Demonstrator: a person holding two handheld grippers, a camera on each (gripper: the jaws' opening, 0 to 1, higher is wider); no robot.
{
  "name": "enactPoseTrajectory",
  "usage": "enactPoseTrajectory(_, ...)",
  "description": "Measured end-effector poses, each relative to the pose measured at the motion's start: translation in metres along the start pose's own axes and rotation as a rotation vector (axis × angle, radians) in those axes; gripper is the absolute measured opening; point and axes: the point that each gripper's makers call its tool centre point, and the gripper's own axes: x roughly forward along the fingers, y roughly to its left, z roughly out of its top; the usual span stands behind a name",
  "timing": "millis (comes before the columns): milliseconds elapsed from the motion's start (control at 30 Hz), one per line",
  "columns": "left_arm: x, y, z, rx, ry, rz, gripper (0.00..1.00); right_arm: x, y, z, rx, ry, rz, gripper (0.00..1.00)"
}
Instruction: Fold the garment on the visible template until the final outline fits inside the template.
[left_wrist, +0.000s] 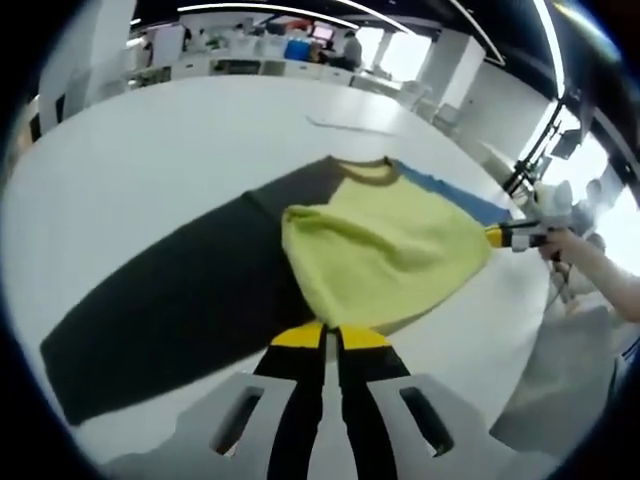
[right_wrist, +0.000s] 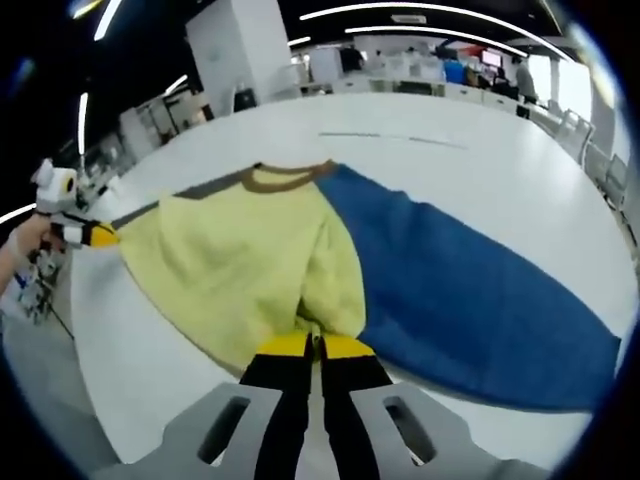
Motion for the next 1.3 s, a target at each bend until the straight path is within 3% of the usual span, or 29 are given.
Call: enactPoseTrajectory(1300, -0.013, -0.006, -0.001, 0.014, -0.011, -0.007, 0.00, -0.024, 0.005, -0.001, -0.100, 0.007, -0.009, 0.04)
